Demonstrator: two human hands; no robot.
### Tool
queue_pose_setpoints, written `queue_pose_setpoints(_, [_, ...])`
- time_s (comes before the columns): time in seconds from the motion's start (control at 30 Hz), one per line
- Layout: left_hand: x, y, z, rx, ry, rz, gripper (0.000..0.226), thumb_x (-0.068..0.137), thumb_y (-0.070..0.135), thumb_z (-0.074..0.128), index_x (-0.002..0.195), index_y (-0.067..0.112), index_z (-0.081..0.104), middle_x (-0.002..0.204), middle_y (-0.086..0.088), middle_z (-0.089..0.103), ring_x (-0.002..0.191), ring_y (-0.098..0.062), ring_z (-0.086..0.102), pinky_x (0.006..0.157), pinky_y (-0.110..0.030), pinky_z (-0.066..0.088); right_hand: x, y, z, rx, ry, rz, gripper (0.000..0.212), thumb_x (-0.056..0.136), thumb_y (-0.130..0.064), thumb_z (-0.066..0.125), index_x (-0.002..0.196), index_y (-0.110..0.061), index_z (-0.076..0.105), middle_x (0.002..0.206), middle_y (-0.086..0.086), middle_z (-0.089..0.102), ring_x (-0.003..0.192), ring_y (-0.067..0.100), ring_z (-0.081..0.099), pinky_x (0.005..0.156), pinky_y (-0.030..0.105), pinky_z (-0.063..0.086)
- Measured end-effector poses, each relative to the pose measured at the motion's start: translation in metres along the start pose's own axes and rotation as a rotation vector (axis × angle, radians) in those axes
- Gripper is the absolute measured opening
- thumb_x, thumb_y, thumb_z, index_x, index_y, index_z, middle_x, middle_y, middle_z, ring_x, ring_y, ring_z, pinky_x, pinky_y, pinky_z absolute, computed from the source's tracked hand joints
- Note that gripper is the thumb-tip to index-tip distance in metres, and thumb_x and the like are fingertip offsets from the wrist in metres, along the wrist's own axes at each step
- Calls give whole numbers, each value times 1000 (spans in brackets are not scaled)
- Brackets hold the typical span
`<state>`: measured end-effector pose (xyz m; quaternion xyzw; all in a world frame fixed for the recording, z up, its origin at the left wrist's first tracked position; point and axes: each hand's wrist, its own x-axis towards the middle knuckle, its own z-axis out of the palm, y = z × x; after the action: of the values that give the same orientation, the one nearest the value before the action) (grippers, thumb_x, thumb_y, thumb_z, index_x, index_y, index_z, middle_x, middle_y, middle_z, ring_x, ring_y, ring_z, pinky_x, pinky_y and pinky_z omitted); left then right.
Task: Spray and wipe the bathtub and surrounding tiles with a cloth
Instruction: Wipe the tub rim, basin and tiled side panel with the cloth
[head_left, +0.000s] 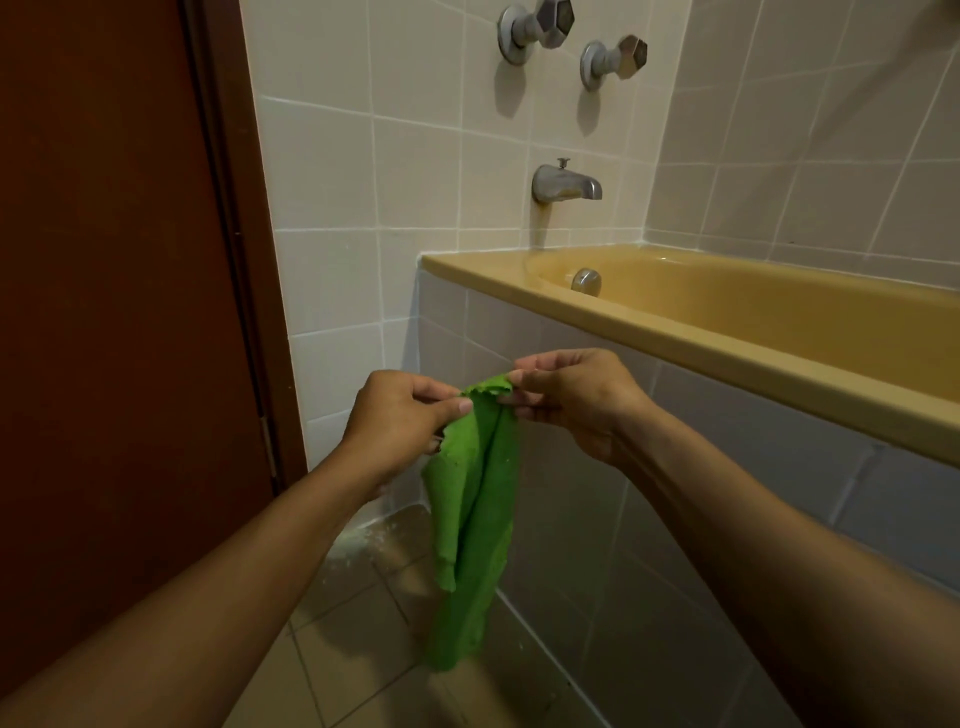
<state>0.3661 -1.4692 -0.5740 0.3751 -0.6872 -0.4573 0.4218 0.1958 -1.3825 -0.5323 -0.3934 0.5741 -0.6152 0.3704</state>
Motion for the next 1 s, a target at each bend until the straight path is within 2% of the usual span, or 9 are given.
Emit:
queue_pose_setpoints(0.07, [7, 3, -2, -112, 56, -80, 9, 83, 15, 84, 85, 9, 78, 82, -13, 78, 82, -29, 76, 74, -44, 64, 0, 5, 2, -7, -50, -6, 10, 86, -2, 74, 95, 2, 71, 80, 12, 75, 72, 19, 73, 70, 31, 58])
queue_pose_setpoints(0.17, [12, 10, -5, -303, 77, -187, 17, 80, 9, 85, 90, -2, 75, 87, -19, 77, 81, -30, 77, 78, -42, 64, -1, 7, 9, -221, -62, -49, 16, 84, -11, 80, 91, 2, 75, 71, 9, 73, 65, 15, 67, 64, 30, 55])
queue_pose_setpoints(0.33, [22, 18, -8, -617, 58, -374, 31, 76, 6, 85, 100, -6, 70, 91, -17, 77, 75, -23, 77, 63, -33, 63, -9, 17, 32, -488, -115, -111, 24, 80, -26, 86, 84, -3, 77, 72, 9, 75, 65, 18, 69, 63, 31, 54])
queue_pose_setpoints(0.4, [25, 19, -10, -620, 71, -398, 31, 75, 6, 86, 100, -4, 71, 88, -14, 76, 71, -20, 76, 63, -32, 64, -8, 23, 40, -568, -51, -170, 20, 80, -29, 86, 78, -10, 79, 70, 6, 75, 67, 18, 72, 64, 32, 55])
queue_pose_setpoints(0.5, [24, 20, -10, -551, 85, -411, 23, 76, 7, 87, 91, 1, 71, 84, -10, 75, 71, -15, 74, 65, -28, 63, -4, 30, 45, -663, 47, -251, 14, 86, -26, 80, 77, -15, 79, 66, 0, 74, 61, 7, 70, 65, 29, 58])
queue_pose_setpoints(0.6, [23, 21, -11, -562, 103, -421, 23, 76, 4, 86, 92, -1, 70, 86, -13, 75, 69, -18, 75, 56, -26, 61, -2, 32, 47, -630, 36, -253, 16, 88, -29, 78, 78, -17, 79, 68, -2, 74, 65, 7, 69, 71, 35, 61])
queue_pose_setpoints(0.7, [25, 23, -11, -585, 121, -419, 23, 78, 1, 84, 95, -5, 70, 88, -17, 75, 75, -23, 77, 61, -31, 64, -3, 34, 50, -598, 38, -272, 22, 83, -38, 81, 76, -18, 78, 70, -2, 74, 67, 7, 68, 68, 33, 58])
queue_pose_setpoints(0.9, [23, 22, -12, -587, 88, -367, 9, 83, -10, 75, 90, -7, 70, 85, -18, 74, 66, -20, 76, 61, -25, 61, 8, 39, 45, -475, 102, -255, 12, 90, -23, 75, 80, -18, 79, 70, -2, 74, 67, 7, 66, 69, 33, 56])
queue_pose_setpoints(1.0, [20, 19, -13, -531, 48, -303, 11, 84, -13, 72, 92, -6, 71, 90, -17, 76, 74, -21, 77, 67, -26, 62, 12, 38, 40, -446, 95, -266, 12, 92, -19, 73, 82, -15, 80, 71, 1, 75, 66, 8, 67, 71, 32, 56])
